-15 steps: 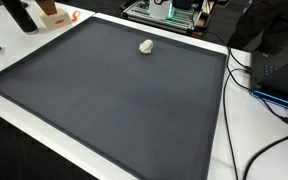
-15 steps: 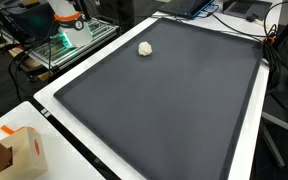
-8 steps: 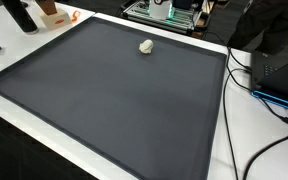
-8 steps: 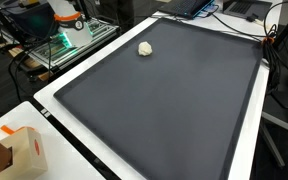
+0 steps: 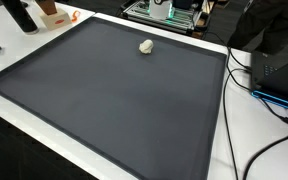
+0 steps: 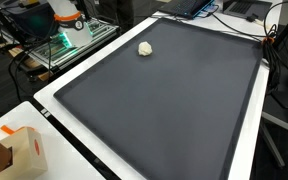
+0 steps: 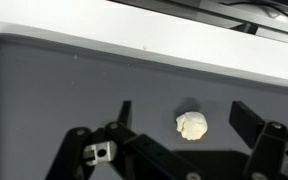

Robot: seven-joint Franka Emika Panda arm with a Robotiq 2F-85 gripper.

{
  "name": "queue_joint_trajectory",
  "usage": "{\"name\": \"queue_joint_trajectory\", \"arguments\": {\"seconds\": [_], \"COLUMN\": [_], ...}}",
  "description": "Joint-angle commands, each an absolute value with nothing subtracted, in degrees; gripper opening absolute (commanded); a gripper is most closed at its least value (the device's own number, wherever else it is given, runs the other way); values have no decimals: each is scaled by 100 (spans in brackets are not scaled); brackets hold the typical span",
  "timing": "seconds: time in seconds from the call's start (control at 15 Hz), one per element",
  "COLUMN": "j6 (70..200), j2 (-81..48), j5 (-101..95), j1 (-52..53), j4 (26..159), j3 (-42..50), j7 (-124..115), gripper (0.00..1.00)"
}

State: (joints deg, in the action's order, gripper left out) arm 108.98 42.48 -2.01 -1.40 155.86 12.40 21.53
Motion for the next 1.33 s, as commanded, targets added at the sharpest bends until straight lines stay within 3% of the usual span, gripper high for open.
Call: {"name": "queue_joint_trajectory", "arguments": {"seconds": [0.0,0.53,1.27], "j6": [11027,12234,12109], "j2": [3489,1664,-237], "j5": [542,1065,1430], "j1": [114,123,184], "j4": [15094,14124,13079], "j3": [1175,290,-174], "j7": [1754,47,-1296], "gripper": [100,100,100]}}
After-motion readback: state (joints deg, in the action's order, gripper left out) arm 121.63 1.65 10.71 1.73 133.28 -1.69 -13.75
